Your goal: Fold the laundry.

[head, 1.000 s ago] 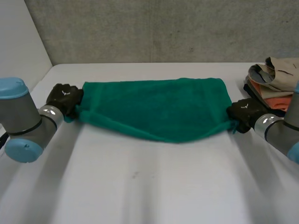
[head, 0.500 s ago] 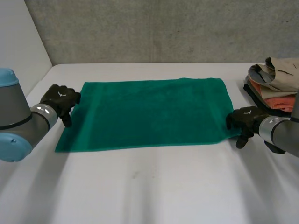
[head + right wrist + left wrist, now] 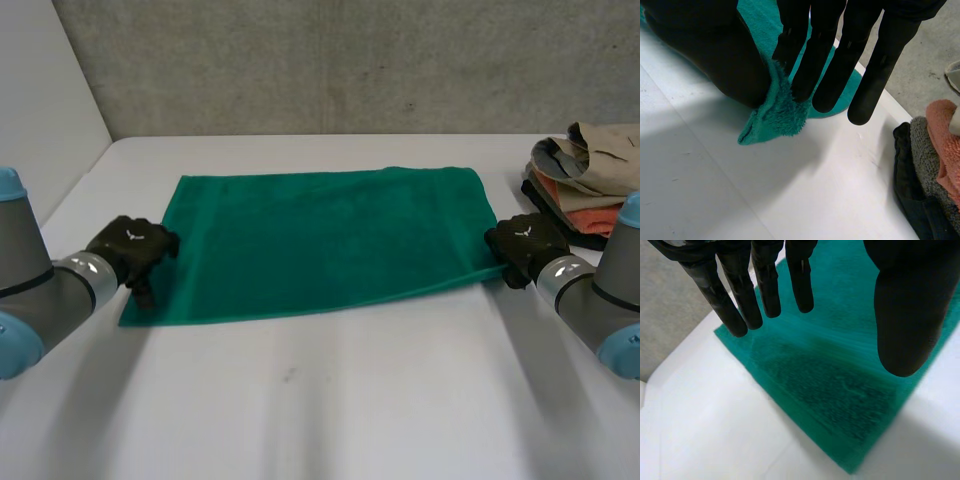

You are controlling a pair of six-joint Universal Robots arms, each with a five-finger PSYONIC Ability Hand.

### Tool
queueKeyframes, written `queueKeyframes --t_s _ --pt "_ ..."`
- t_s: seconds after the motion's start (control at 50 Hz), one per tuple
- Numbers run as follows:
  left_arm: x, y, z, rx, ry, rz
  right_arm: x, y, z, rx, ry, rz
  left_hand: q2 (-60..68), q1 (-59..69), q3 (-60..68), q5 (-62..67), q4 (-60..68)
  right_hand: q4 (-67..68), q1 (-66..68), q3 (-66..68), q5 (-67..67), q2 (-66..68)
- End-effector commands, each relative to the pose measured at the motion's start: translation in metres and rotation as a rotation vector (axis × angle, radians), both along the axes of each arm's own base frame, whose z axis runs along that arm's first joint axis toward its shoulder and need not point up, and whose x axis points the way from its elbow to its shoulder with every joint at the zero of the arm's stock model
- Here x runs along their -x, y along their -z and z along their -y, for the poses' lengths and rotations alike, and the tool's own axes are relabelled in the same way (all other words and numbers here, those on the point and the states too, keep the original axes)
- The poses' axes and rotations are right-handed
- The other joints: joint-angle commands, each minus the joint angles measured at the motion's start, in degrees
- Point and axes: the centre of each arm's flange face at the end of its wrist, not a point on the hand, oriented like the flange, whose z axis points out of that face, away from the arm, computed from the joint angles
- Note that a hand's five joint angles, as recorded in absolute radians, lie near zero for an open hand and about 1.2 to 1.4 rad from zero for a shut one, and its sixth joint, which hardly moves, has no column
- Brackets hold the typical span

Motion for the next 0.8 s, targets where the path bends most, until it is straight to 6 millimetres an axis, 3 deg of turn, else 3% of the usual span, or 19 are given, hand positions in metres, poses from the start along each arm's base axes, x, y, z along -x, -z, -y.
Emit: queueKeyframes --t_s 0.02,0.4,0.62,0.8 --pt "-0.001 0.011 -0.006 -0.034 0.009 0.018 0.002 -0.002 -0.005 -0.046 0.012 0.007 6.58 6.2 6.56 7.32 7.2 11.69 15.22 12.21 13.02 12.51" --pt "-0.006 0.04 0.013 -0.027 0.017 0.093 0.004 0.002 -0.011 -0.093 0.02 0.019 6.59 6.21 6.57 7.33 7.2 11.69 15.22 12.21 13.02 12.51" --pt "-0.006 0.031 0.034 0.106 -0.003 0.055 0.003 0.003 -0.016 -0.102 0.015 0.018 15.15 14.78 15.13 15.9 15.77 11.69 15.22 12.21 13.02 12.51" --pt "-0.003 0.035 0.033 0.063 0.008 0.052 0.005 0.001 -0.018 -0.101 0.019 0.023 21.39 21.01 21.37 22.13 22.01 11.69 15.22 12.21 13.02 12.51"
